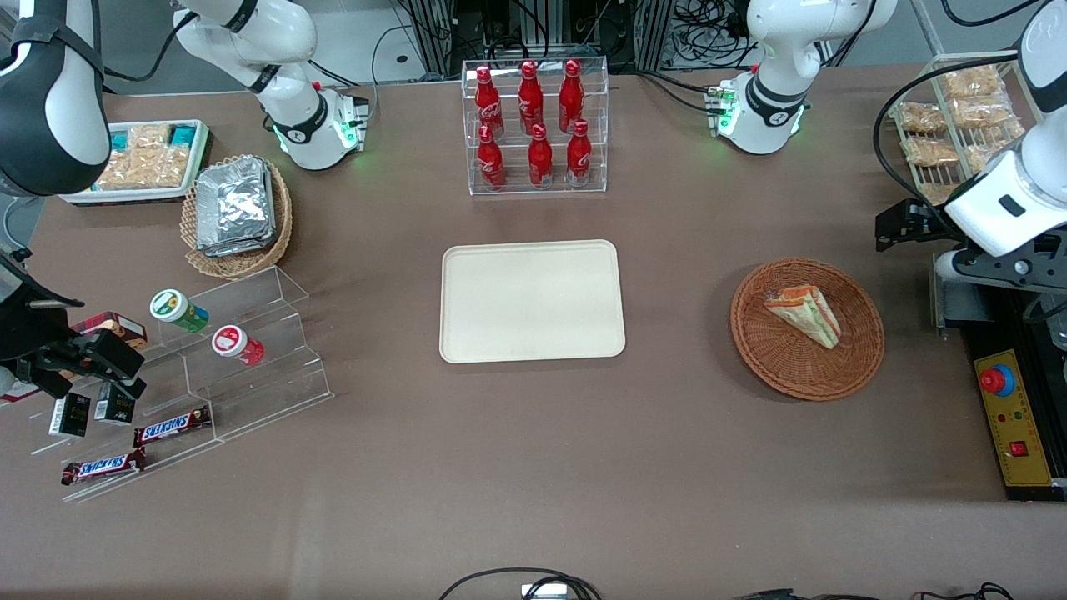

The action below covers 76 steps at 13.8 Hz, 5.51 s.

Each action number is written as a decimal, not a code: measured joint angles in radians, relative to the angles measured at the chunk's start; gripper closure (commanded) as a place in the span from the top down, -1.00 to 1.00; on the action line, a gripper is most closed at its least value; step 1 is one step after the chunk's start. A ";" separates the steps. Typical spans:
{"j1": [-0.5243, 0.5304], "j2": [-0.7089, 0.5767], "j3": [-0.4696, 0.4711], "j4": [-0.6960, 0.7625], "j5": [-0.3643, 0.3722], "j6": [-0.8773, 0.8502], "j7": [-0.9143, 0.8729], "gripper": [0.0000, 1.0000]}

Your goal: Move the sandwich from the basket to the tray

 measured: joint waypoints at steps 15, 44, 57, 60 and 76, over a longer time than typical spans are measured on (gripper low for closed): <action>0.001 -0.026 0.015 -0.356 0.015 0.319 -0.229 1.00; 0.031 0.132 0.023 -0.906 0.101 1.154 -1.084 0.62; 0.031 0.121 0.022 -0.869 0.201 1.047 -1.088 -1.00; 0.029 0.072 0.007 -0.770 0.204 0.858 -1.067 -1.00; 0.016 0.074 -0.500 -0.444 0.158 0.574 -0.996 -1.00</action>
